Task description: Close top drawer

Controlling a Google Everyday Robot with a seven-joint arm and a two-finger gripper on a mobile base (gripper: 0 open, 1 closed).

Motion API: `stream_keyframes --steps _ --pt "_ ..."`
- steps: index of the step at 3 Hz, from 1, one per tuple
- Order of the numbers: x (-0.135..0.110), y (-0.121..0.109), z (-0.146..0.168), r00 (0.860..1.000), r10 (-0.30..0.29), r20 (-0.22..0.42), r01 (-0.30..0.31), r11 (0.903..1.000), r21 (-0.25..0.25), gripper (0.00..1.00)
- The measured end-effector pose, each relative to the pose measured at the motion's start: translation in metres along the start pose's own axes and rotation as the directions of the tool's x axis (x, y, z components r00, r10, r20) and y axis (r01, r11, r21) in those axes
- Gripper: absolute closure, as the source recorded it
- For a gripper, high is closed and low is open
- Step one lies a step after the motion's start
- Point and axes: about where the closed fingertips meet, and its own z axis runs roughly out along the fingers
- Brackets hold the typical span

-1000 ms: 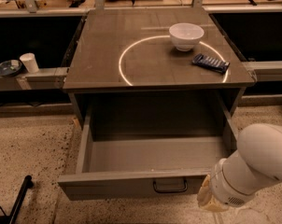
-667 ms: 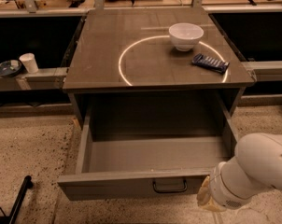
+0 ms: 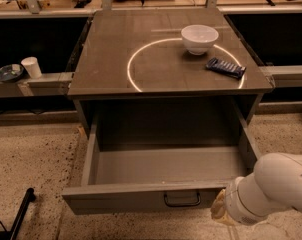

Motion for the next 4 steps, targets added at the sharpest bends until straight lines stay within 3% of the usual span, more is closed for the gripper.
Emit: stream_keyframes --steps 2,4 --pt "0.007 -0.025 0.009 0.998 -0.031 0.062 0.025 0.9956 0.091 1.00" --pt "-0.016 -0.050 0.019 0.978 -0.142 0.151 0.116 0.9782 0.172 1.00"
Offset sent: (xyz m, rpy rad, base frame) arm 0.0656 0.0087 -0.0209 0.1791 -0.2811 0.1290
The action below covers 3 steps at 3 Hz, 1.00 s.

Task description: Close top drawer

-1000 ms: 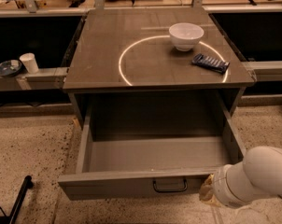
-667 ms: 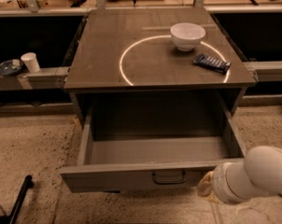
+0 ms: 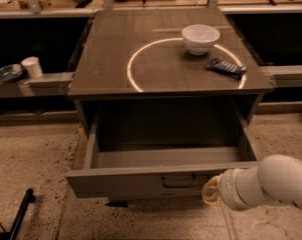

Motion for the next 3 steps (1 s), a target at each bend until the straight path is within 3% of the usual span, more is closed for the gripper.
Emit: stream_keyframes --steps 1,2,3 --pt "-0.018 -0.027 0.009 0.996 -0.061 0.063 0.058 0.9977 0.036 1.00" --pt "-0.030 -0.055 0.012 0.987 -0.109 0.114 0.100 0.9917 0.081 0.85" --pt "-0.035 -0.070 0.015 0.981 -0.132 0.144 0.118 0.9880 0.100 0.62"
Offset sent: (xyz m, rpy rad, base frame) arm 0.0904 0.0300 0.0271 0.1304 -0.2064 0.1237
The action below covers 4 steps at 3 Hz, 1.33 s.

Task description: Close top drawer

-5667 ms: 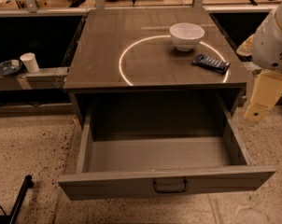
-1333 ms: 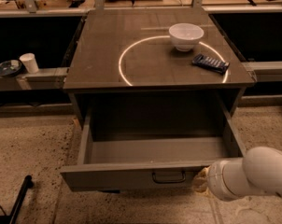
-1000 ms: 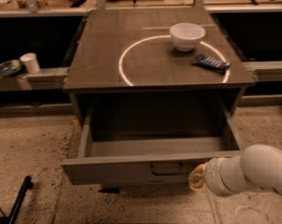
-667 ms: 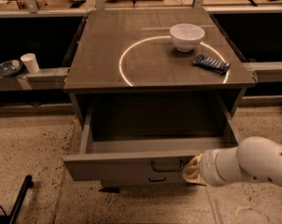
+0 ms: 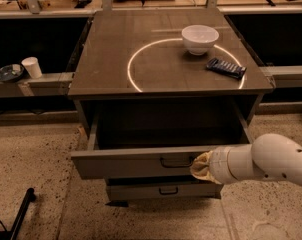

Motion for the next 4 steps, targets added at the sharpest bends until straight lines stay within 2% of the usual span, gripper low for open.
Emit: stream_keyframes --steps 1,2,3,4 --pt "0.005 -0.008 0.015 1.000 -0.003 0.001 0.003 0.9999 -0.016 0.38" --pt "0.023 -0.007 0.042 0.999 0.036 -0.011 -0.037 0.9973 -0.063 0.15" --pt "0.039 -0.004 0.058 0.997 0.071 -0.011 -0.071 0.9935 -0.088 0.00" --pt "0.043 -0.004 0.057 0.998 0.069 -0.007 -0.070 0.9956 -0.063 0.00"
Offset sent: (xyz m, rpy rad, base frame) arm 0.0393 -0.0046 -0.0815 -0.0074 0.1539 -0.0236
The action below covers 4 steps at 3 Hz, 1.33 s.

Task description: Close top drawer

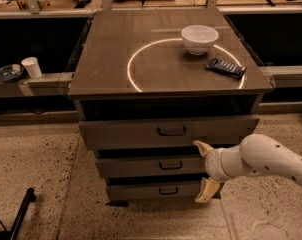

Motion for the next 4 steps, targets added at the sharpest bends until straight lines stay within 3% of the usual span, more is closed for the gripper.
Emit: stream_keyframes --steps 2,3,4 --pt "-0.015 -0.008 -0.019 1.000 -0.028 -0.003 0.028 0.9992 0.030 0.00" --pt "-0.014 -0.023 -0.020 1.000 -0.026 -0.003 0.026 0.9996 0.013 0.18" --pt "-0.007 -0.042 -0.017 1.000 -0.013 -0.014 0.014 0.9999 0.001 0.46"
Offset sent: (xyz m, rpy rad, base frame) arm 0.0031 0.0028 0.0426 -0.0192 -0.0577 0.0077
